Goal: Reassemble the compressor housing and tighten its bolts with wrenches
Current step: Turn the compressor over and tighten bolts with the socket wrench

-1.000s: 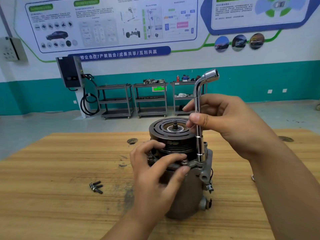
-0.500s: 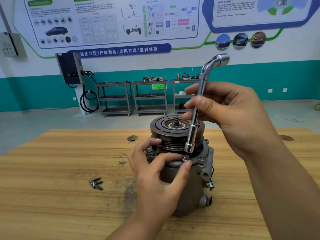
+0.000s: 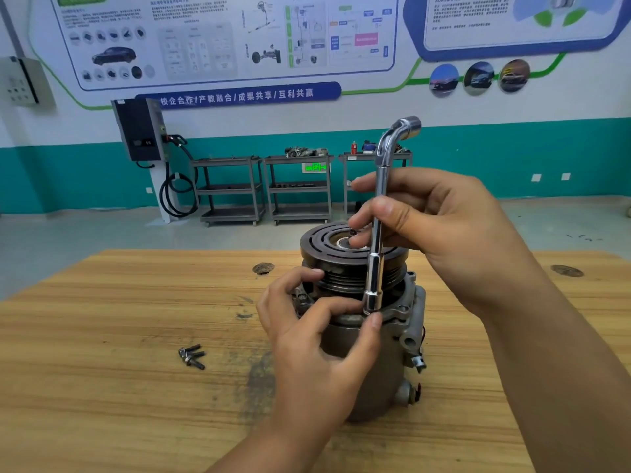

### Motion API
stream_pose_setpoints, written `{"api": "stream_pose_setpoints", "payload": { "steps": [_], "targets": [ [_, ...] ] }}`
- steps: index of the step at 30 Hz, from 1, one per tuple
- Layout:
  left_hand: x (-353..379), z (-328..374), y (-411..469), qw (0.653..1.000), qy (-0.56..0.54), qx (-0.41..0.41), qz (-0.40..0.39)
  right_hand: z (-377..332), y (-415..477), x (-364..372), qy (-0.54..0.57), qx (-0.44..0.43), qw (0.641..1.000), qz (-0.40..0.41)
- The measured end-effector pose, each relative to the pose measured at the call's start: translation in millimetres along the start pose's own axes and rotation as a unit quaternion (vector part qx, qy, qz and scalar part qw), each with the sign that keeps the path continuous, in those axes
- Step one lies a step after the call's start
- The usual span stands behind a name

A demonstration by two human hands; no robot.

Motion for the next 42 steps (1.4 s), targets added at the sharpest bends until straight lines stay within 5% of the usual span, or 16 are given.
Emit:
{"api": "stream_pose_setpoints", "payload": {
  "steps": [18, 26, 32, 37, 42],
  "targets": [
    [1.0, -1.2, -2.9, 1.0, 0.005, -0.004, -0.007, 11.5, -1.2, 6.2, 0.025, 0.014, 0.993, -0.113],
    [-21.2, 2.5, 40.2, 0.993, -0.087, 0.002, 0.074, 15.5, 0.3, 5.5, 0.045, 0.022, 0.992, -0.117],
    [-5.0, 40.6, 102.7, 0.97, -0.229, 0.015, -0.076, 13.5, 0.4, 6.3, 0.047, 0.018, 0.99, -0.129],
    [26.6, 32.8, 103.0, 0.889, -0.404, -0.147, -0.16, 14.2, 1.6, 6.9, 0.062, 0.015, 0.989, -0.134],
    [35.9, 31.2, 96.0, 0.883, -0.386, -0.168, -0.206, 13.9, 3.3, 4.0, 0.043, 0.001, 0.992, -0.121]
  ]
}}
Point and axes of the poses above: each hand's wrist, its own y-axis towards the middle knuckle, its own x-axis out of the palm, z = x × y, the point moved 7 cm from there along y, towards the middle knuckle
